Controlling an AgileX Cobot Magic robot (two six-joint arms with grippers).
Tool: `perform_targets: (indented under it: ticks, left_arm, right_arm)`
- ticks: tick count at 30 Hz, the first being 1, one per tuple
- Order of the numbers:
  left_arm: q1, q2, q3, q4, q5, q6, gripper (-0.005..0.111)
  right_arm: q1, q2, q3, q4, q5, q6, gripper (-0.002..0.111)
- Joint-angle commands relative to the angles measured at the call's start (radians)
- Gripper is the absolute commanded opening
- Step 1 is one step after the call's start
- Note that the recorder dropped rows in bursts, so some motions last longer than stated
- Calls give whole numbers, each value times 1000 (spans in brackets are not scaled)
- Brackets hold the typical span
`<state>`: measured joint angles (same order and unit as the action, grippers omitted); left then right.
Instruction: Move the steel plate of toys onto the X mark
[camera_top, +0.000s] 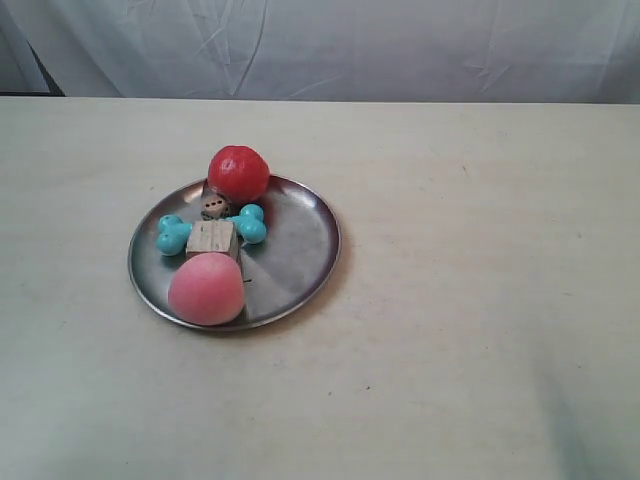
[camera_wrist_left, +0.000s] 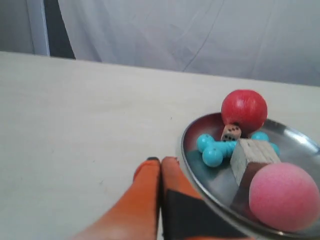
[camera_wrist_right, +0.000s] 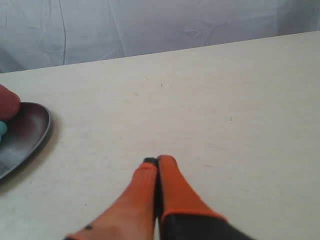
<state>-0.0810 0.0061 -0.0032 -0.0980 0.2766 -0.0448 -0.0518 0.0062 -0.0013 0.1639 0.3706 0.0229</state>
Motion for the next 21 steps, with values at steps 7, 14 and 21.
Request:
perform_targets:
  ticks: [7, 14, 21]
  left_arm:
    - [3, -6, 3, 5, -96, -4, 0]
    - [3, -6, 3, 3, -96, -4, 0]
    - [3, -6, 3, 3, -96, -4, 0]
  right_arm:
    - [-6, -6, 1, 6, -8, -4, 0]
    - [-6, -6, 1, 6, -8, -4, 0]
    - [-6, -6, 1, 6, -8, -4, 0]
